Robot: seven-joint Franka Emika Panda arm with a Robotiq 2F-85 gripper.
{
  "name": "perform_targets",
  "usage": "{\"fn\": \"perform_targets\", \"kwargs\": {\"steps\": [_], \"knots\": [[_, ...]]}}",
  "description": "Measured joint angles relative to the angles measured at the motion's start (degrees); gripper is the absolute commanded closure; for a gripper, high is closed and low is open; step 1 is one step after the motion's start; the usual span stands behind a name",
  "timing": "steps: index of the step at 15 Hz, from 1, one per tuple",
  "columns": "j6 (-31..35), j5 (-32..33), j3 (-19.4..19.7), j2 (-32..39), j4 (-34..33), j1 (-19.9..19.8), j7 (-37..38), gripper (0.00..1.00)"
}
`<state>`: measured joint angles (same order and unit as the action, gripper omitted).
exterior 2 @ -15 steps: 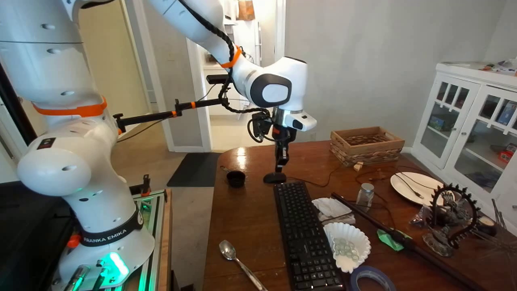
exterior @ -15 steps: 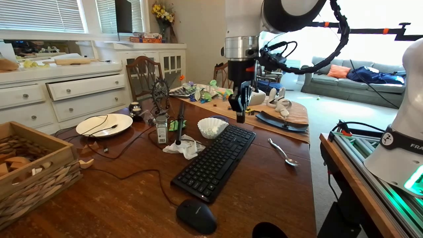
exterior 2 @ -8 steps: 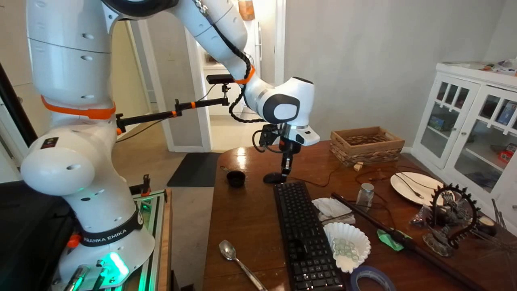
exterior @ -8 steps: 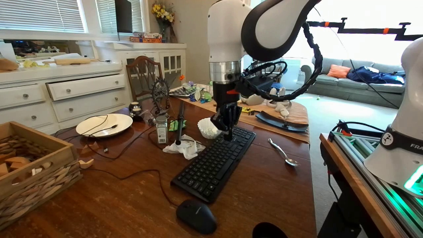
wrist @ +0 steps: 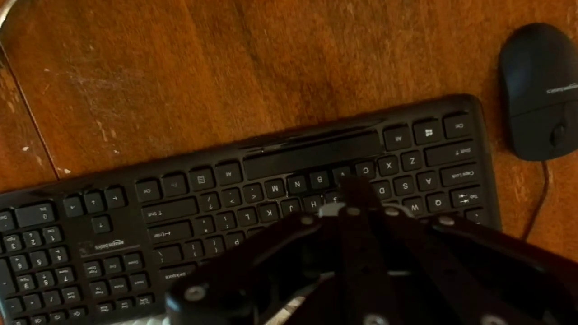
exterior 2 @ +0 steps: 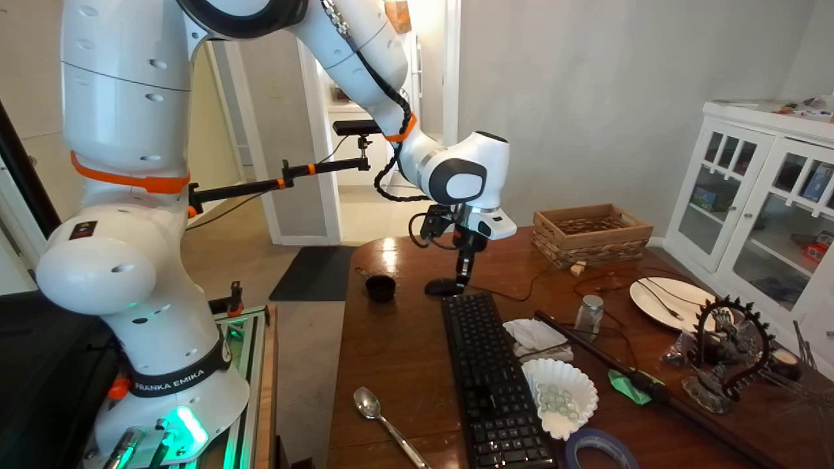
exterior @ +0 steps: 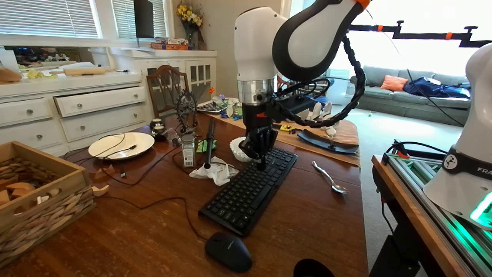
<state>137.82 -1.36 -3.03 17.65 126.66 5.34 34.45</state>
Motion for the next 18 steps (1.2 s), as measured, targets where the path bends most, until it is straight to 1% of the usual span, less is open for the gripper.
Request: {"fn": "perform_targets", "kwargs": {"steps": [6,13,18], "knots": [[0.13,0.22,1.02,1.02,-0.51,0.32,-0.92,1.0],[0.13,0.18,1.15,6.37,-4.41,0.46,-5.97,1.0],[0.11,0.05,1.03,10.7,-8.23,1.5,-8.19,1.0]]}}
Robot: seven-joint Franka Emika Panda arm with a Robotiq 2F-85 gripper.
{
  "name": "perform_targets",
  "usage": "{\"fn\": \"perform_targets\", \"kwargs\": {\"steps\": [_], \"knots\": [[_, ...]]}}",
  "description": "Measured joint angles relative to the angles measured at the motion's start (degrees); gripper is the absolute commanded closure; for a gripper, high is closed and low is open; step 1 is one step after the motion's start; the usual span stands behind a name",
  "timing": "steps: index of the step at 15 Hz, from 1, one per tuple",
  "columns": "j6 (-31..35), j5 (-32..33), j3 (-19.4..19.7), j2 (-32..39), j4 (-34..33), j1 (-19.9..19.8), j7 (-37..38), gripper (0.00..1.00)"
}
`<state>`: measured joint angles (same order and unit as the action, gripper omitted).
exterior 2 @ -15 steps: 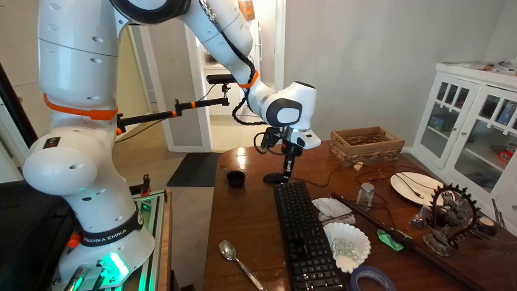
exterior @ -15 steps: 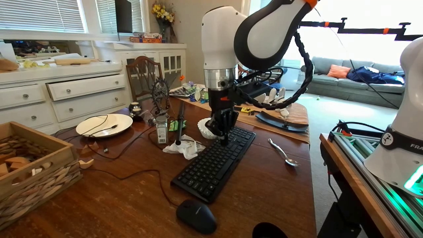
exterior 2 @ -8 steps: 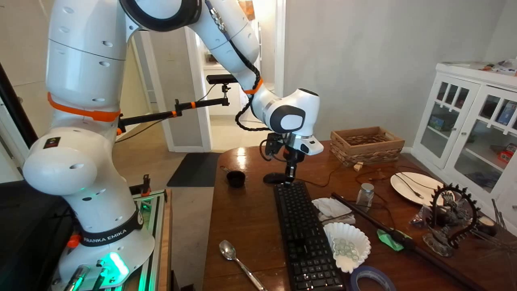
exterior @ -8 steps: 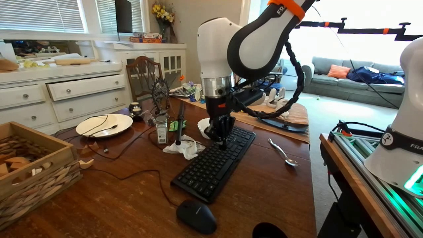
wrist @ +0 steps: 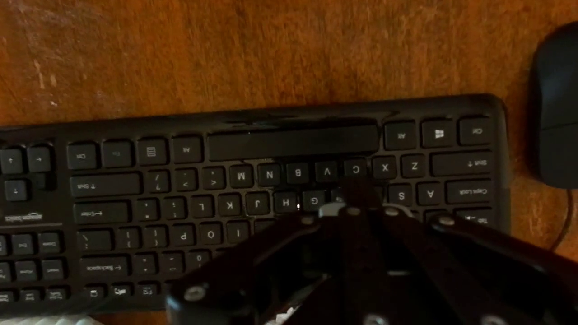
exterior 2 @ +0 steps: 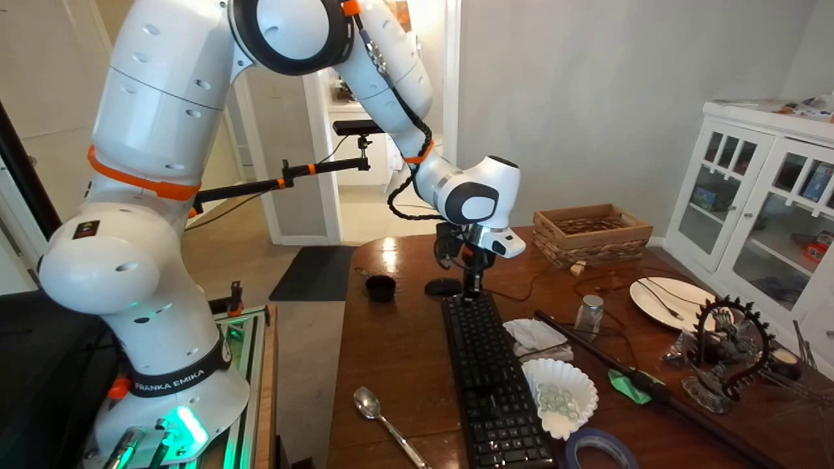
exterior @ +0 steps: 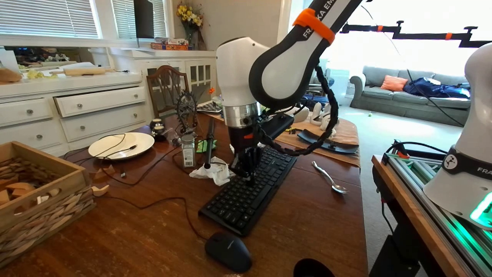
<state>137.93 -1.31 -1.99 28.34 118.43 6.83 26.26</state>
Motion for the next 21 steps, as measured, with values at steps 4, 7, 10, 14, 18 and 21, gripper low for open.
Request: {"fn": "perform_targets", "kwargs": {"steps": [4,7,10,14,18,21], "knots": [[0.0,0.0,0.05,3.73,-3.49,1.09,-0.42,1.0],[0.0,0.0,0.13,6.08,-6.2,1.92,-0.42,0.99],[0.0,0.0,0.33,6.37,-6.57,2.15,-0.42,0.99],[0.0,0.0,0.58,6.36,-6.58,2.18,-0.42,1.0],[0.0,0.02,1.11,6.45,-6.59,2.49,-0.42,1.0],[0.0,0.02,1.16,6.56,-6.59,2.52,-0.45,1.0]]}}
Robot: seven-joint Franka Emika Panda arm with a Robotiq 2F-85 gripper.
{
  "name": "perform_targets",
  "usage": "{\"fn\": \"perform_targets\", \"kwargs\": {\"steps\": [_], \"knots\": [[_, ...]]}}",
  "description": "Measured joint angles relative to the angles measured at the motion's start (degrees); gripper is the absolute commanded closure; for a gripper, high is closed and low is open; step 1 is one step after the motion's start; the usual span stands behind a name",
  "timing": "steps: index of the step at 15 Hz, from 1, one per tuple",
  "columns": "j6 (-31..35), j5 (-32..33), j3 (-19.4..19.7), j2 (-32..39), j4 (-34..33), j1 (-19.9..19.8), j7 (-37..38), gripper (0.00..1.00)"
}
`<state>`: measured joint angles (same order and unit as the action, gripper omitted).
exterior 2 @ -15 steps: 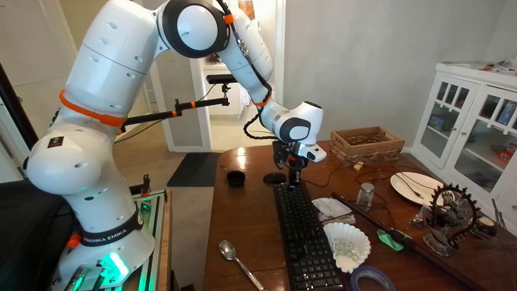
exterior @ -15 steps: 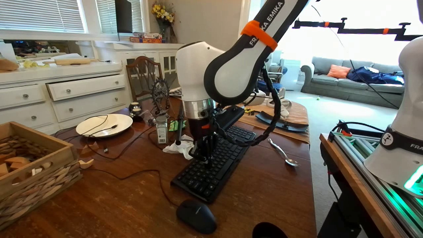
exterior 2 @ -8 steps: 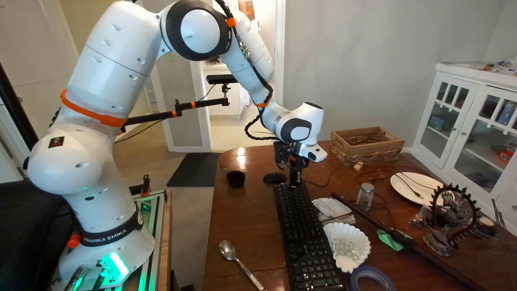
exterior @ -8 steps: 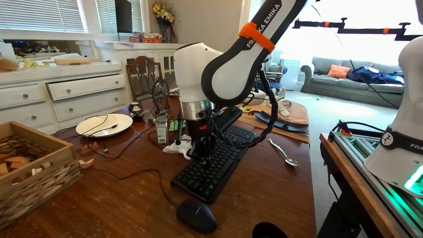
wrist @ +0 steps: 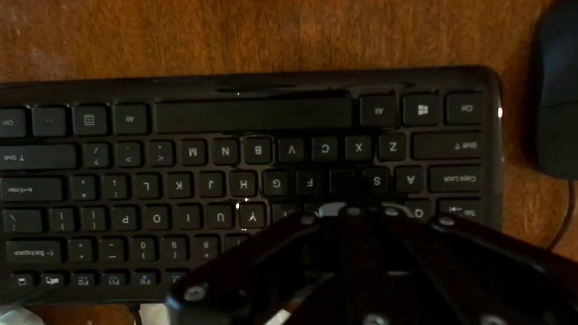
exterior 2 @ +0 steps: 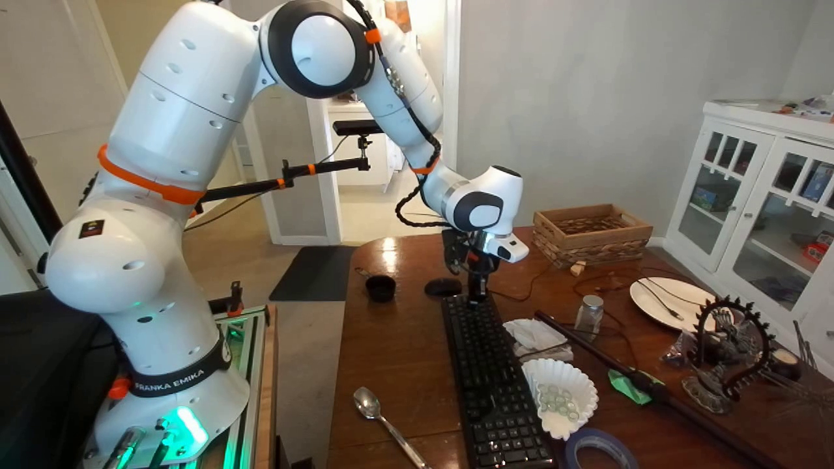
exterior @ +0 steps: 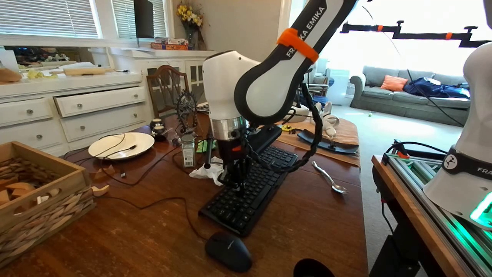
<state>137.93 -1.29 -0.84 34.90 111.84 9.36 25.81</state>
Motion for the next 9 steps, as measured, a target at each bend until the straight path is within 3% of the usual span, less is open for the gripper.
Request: {"fn": "perform_targets", "kwargs": {"steps": [9], "knots": [[0.0,0.0,-0.01,1.35,-0.31,0.02,-0.88,1.0]]}}
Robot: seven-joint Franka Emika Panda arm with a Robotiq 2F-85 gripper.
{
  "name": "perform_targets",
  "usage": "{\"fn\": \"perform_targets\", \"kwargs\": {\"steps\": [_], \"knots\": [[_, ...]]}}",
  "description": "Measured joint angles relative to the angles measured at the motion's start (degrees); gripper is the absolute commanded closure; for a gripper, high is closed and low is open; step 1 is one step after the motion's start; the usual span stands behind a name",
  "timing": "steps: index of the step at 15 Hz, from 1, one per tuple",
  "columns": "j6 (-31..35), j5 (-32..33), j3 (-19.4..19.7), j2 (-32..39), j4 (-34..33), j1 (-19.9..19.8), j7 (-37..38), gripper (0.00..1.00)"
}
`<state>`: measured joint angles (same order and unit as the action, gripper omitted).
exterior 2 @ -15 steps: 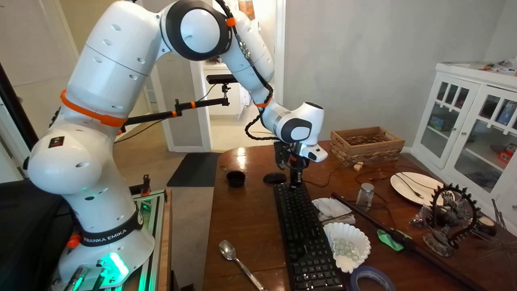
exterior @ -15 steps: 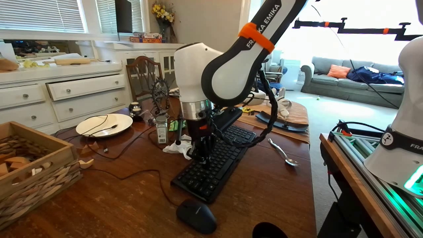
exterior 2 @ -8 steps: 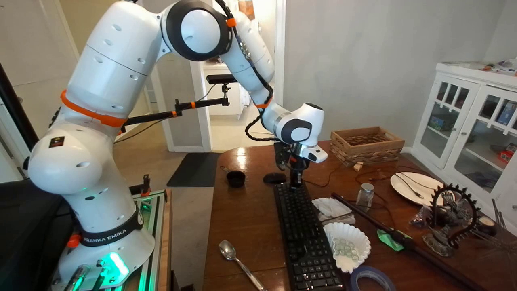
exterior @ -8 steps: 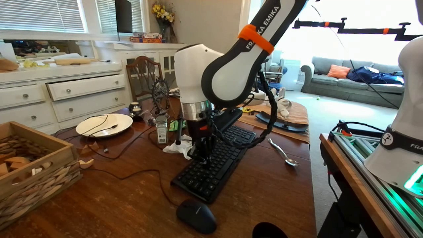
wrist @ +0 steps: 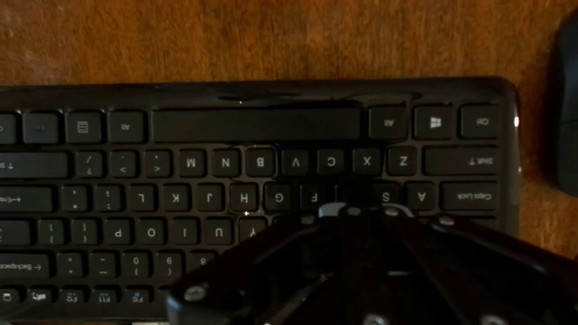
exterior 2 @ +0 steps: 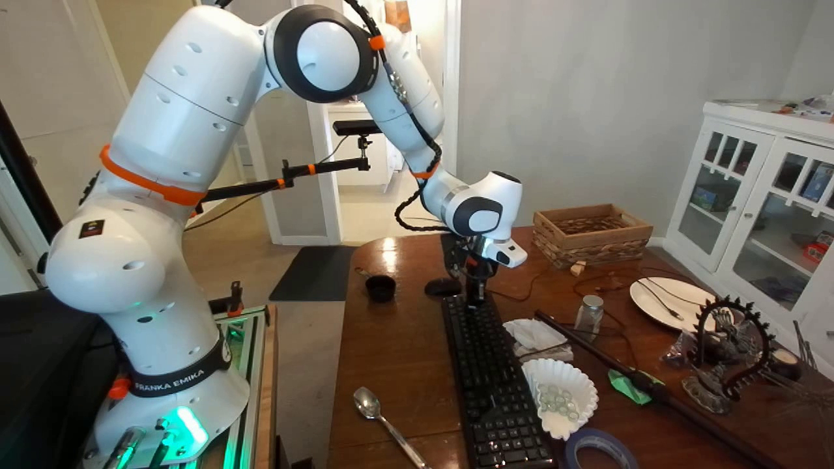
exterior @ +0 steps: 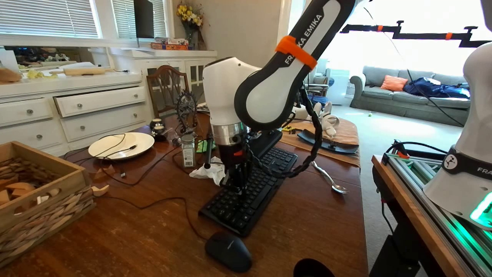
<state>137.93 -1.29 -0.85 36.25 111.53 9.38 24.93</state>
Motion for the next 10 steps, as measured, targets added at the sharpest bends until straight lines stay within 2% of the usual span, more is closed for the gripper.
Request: {"fn": "perform_targets", "kwargs": {"steps": [10], "knots": [[0.0,0.0,-0.1,0.77,-0.77,0.32,-0.61,1.0]]}}
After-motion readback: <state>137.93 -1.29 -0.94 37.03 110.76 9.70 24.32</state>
